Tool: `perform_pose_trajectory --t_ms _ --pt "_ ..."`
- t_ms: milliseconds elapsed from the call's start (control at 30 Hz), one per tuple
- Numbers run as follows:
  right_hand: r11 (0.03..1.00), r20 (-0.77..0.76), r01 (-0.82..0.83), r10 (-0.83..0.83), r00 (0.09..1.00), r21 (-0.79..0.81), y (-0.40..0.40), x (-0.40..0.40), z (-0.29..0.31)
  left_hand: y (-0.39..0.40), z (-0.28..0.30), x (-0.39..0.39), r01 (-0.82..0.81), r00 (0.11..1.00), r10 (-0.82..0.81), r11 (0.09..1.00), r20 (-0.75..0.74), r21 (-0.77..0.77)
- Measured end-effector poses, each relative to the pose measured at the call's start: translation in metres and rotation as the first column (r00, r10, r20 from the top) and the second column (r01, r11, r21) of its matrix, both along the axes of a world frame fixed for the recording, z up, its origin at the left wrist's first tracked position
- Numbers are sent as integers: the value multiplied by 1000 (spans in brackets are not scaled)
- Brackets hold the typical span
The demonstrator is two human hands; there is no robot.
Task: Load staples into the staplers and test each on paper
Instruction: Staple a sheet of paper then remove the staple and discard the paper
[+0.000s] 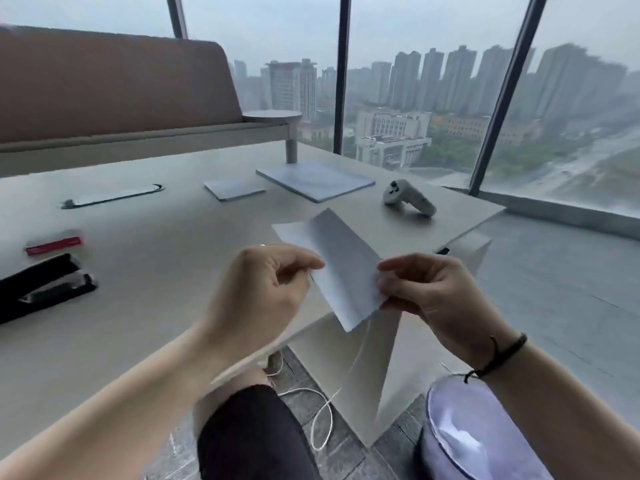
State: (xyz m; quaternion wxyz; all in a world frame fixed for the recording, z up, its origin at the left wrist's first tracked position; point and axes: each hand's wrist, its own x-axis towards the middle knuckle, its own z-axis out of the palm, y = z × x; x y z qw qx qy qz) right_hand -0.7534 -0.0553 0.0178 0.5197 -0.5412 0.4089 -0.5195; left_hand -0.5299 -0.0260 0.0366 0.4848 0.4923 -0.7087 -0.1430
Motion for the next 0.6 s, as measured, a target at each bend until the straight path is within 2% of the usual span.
perform_pose_trajectory --t_ms 167,300,433,600 --pt "959 -68 260 -254 965 110 7 -113 -66 -26 -57 -118 185 969 -197 978 148 96" --pt "845 -158 469 -443 883 255 12 -188 -152 -48 -139 -204 348 841 -468 852 272 390" --pt "657 -209 575 -552 807 487 20 -222 -250 -65 -220 -252 287 747 -597 687 293 668" --pt "410 -155 543 -677 720 733 12 -228 -335 -77 -274 -262 170 722 -626 574 295 801"
